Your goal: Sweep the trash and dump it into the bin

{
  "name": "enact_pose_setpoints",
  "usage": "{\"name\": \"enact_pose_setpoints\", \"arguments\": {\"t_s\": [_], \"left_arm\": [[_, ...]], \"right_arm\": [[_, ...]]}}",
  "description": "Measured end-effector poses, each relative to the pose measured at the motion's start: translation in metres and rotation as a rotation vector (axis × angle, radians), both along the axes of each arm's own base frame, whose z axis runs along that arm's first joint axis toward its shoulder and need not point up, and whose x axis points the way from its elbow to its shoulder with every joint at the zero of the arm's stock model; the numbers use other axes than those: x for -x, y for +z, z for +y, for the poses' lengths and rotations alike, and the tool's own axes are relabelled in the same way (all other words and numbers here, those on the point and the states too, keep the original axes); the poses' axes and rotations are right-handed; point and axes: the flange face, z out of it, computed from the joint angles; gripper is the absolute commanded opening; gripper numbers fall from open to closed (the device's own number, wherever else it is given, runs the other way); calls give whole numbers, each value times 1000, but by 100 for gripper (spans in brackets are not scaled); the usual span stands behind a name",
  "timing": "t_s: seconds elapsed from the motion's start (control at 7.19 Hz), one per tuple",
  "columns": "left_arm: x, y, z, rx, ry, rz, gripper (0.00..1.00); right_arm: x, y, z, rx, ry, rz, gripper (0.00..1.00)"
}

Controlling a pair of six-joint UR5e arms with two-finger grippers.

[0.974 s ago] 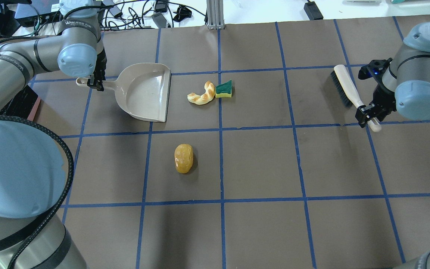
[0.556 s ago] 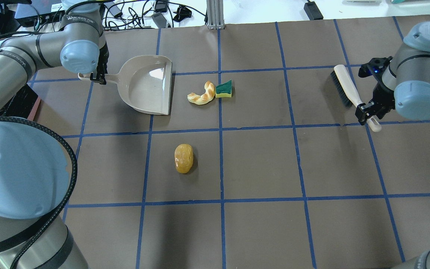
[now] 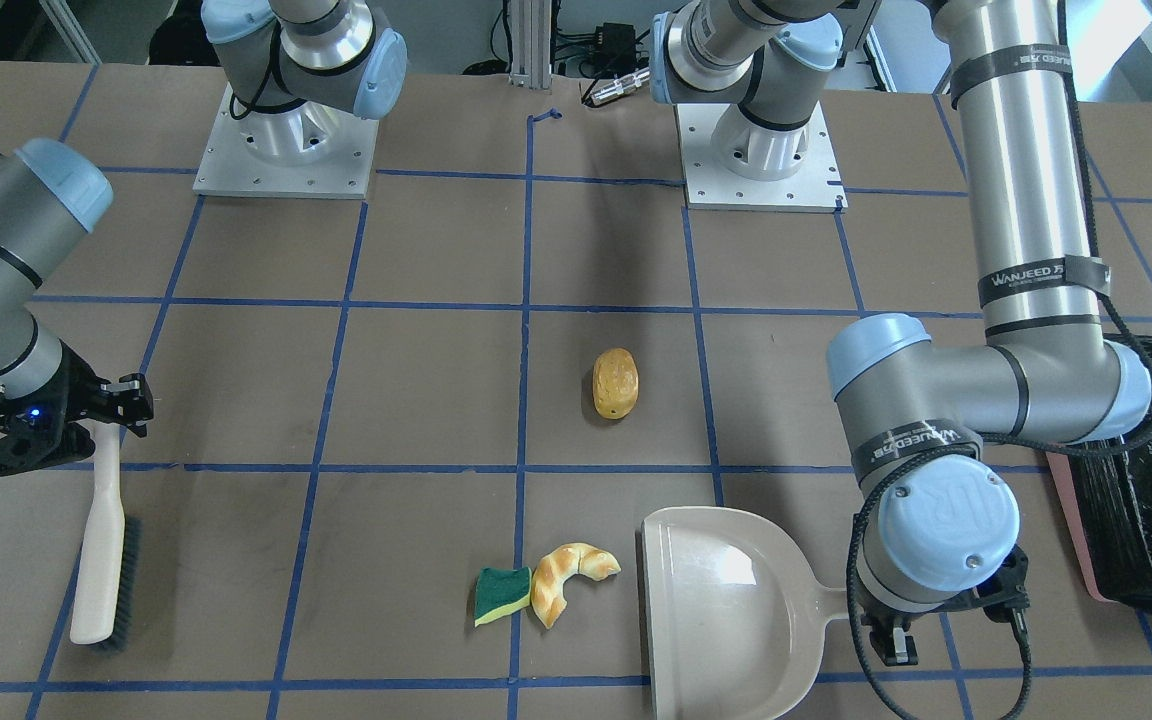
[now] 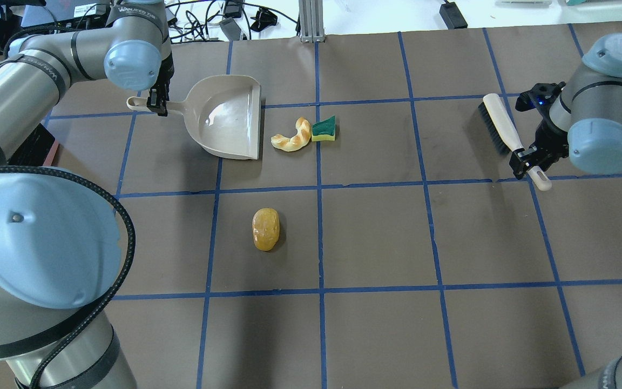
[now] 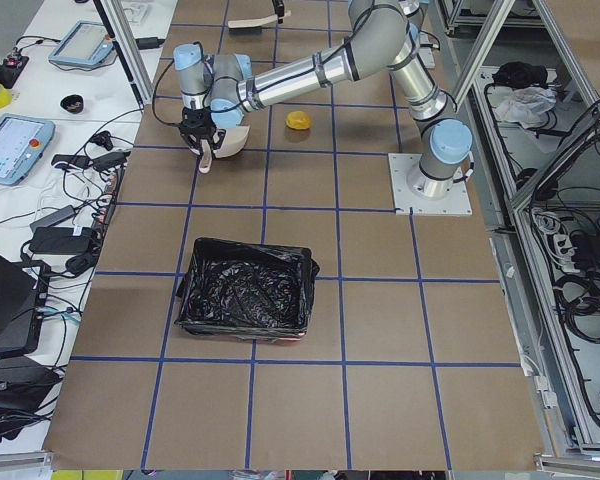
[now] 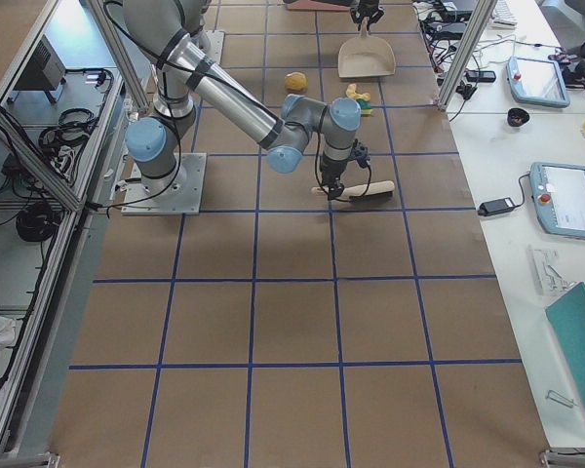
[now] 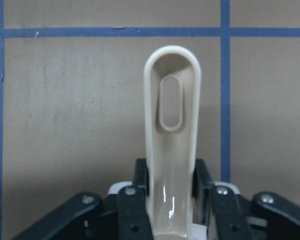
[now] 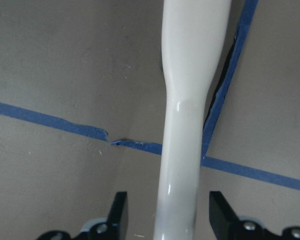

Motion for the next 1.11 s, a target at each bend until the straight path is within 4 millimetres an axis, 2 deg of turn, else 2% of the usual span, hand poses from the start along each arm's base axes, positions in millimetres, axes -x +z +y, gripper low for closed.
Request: {"name": "enact_pose_setpoints", "arguments": {"t_s": [0.28,0.42,0.7,1.11], "left_arm": [[16,-10,3,-50,-13,-16,0],[20,-13,4,-61,-14,-27,0],[34,-16,7,-66,-9,-52,0],[51,-12,15,-79,9,-93,0]], "right_arm": [[1,1,0,-3,-1,10,35],[1,1,1,-5,0,10,22],[0,1,1,-6,-1,8,8],[-2,12,0,18,-14,8,7]]}}
